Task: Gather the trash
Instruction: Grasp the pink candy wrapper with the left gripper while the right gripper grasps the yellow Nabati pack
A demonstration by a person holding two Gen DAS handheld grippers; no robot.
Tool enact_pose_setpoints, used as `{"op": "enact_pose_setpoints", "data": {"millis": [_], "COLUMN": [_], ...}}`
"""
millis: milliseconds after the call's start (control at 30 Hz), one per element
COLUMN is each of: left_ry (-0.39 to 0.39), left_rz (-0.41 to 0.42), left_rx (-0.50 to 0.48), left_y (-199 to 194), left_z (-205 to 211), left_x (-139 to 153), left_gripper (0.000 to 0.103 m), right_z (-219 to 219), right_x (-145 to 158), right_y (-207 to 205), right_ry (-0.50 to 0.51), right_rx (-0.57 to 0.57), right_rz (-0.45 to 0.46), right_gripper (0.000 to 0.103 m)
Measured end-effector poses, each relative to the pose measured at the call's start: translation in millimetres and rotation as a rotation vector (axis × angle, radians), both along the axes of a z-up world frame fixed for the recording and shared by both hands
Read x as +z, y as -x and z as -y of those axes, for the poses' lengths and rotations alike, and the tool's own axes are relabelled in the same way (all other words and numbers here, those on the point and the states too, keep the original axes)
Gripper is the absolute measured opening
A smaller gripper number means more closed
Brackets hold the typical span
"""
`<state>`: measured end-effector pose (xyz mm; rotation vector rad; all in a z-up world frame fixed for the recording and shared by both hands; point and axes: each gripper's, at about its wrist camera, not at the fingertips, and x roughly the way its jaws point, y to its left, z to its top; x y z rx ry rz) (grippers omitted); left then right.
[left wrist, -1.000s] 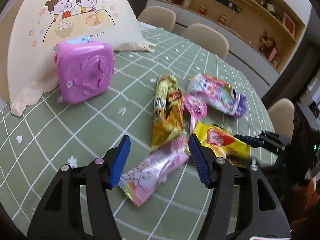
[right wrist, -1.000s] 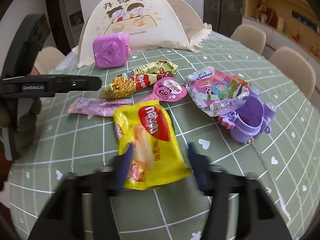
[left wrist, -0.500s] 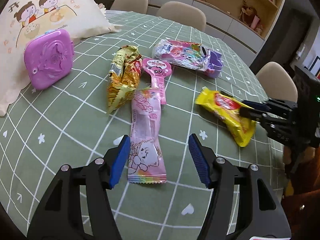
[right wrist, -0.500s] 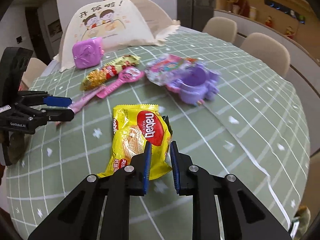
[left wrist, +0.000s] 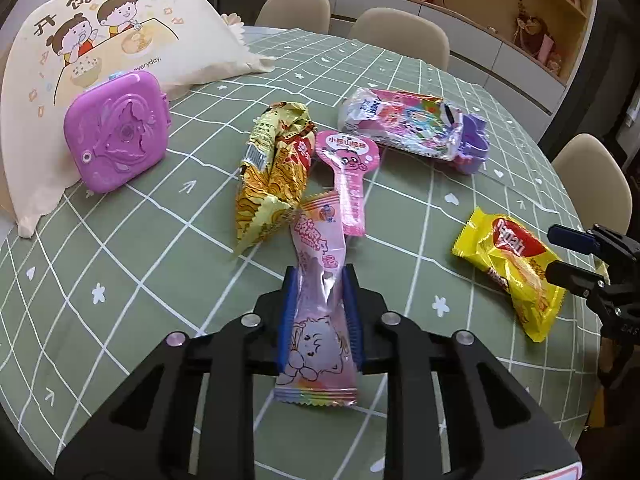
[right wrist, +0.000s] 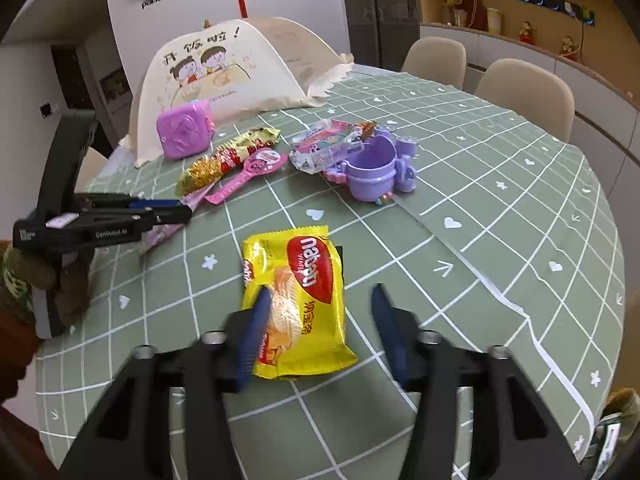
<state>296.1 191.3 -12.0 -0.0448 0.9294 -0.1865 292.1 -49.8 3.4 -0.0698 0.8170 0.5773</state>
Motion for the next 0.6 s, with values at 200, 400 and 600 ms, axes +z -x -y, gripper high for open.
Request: {"op": "enact_pose_setpoints", "data": {"millis": [200,400,600], "left_ry": [0.043,0.063,0.058], "left_rz": [-0.003,-0.008,-0.010], "left_rx": [-0.022,-0.040,-0.045], "left_y": [13.7,21.1,23.4], "left_z": [4.0,6.7,6.6], "left_x": [-0.7,-0.6,-1.8], "left_gripper": [0.021,0.021,0.027], "right_z": [-8.5,-29.3,-39.8], "right_x": [-4.8,-16.1,-18.6], "right_y": [-13.5,-27.3,-23.1], "right_ry": [0.000,0.020,0.078], "right_rx": [-0.002,0.024,0.030], "right_rz": [-0.038,-0.102,-0.074], "right_gripper": [0.053,0.053,0.053]}}
